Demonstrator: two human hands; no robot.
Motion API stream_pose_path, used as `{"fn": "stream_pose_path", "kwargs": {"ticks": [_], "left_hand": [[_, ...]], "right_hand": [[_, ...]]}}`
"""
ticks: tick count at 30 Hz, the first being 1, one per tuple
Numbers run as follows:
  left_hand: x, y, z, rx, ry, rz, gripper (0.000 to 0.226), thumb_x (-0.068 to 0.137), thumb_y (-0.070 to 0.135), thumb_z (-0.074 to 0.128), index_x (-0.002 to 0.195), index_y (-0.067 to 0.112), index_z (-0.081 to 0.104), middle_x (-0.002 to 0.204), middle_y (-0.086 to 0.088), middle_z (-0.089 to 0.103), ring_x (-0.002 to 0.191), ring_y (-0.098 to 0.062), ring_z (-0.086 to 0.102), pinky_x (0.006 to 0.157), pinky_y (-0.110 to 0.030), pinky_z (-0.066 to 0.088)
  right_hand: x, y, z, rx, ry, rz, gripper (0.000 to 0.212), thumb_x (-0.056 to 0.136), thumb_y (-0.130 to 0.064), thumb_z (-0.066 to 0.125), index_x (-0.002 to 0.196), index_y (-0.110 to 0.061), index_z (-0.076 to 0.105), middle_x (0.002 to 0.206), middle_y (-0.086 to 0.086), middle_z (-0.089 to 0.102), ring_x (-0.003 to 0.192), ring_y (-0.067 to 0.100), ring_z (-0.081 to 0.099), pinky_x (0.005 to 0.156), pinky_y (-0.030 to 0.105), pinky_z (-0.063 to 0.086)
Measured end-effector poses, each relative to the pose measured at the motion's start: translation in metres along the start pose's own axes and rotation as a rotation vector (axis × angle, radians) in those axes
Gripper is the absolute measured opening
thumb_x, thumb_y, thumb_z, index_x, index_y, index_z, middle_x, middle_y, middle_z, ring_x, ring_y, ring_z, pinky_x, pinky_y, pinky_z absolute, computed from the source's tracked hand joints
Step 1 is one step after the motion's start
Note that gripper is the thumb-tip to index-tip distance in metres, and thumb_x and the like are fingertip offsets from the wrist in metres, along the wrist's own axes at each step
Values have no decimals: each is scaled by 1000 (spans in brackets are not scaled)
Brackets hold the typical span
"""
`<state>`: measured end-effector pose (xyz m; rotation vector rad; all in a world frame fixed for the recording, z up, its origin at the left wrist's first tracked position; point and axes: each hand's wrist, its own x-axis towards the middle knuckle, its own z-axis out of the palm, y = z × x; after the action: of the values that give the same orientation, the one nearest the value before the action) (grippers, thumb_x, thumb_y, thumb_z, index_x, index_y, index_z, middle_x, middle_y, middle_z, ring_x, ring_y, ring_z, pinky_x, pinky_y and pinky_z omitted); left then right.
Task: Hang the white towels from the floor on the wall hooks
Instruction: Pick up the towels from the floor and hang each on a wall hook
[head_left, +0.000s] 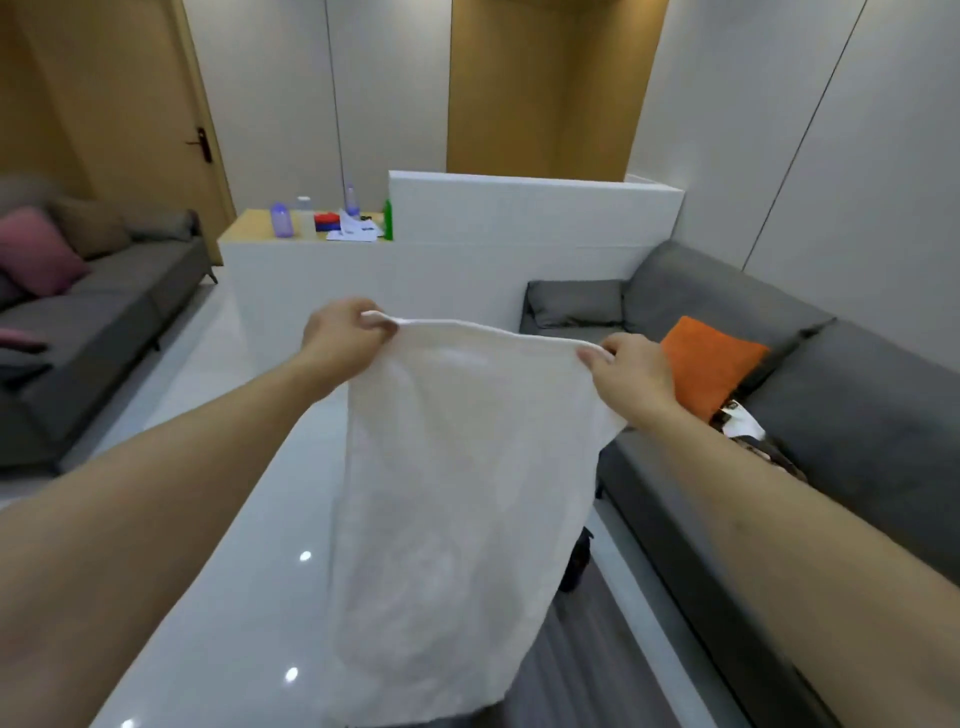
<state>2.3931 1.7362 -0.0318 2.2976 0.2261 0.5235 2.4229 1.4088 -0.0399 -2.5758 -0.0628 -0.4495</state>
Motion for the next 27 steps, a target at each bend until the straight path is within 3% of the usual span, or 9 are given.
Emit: {"fn": "stream_pose_path", "kwargs": {"ticks": [3,9,15,20,22,25,27], "left_hand": [[42,3,-11,-7,102,-9,17,91,36,61,91,21,69,89,-2,67,91,-26,60,76,-36,50],[69,19,-24,-61,230,-7,16,92,36,64,101,26,73,97,0,69,96,-25,62,88,-42,53],[27,29,-17,-75,278,-81,9,91,31,67,90,25,73,88,3,67,91,-22,62,83,-39,53],[-57,17,12,-118,249,-153,9,88,27,69,80,25,72,76,10,66,75,-12,58,69,-27,47],[-106,2,32,-145,206,-238,10,87,27,70,78,24,72,78,2,67,73,-15,58,68,-28,46],[-196,-23,68,-120,102,-404,9,86,27,70,78,25,73,82,-4,70,76,-21,61,66,-30,46],[-257,-39,90,-77,2,-508,10,85,26,70,76,25,75,82,0,71,79,-21,62,66,-30,46]], "right_hand": [[50,-14,-1,48,70,-47,34,90,-45,62,76,-15,67,79,5,67,79,26,59,66,37,47],[97,-20,-10,117,104,-162,17,93,-20,58,90,-10,71,84,10,68,81,29,60,64,32,40],[80,11,-17,160,104,-238,22,94,-31,61,91,-12,71,87,7,70,81,26,60,70,37,47],[21,69,-6,194,-24,-259,22,93,-30,62,90,-10,71,84,7,69,79,24,59,65,33,38],[-13,98,3,210,-107,-253,18,92,-29,63,84,-14,69,79,3,68,74,20,56,60,31,33],[-74,147,20,248,-311,-208,19,90,-29,66,72,-25,62,71,-4,62,72,19,57,61,30,38],[-115,182,36,182,-464,-182,16,90,-30,66,75,-22,66,74,-1,65,74,20,61,66,33,46]]}}
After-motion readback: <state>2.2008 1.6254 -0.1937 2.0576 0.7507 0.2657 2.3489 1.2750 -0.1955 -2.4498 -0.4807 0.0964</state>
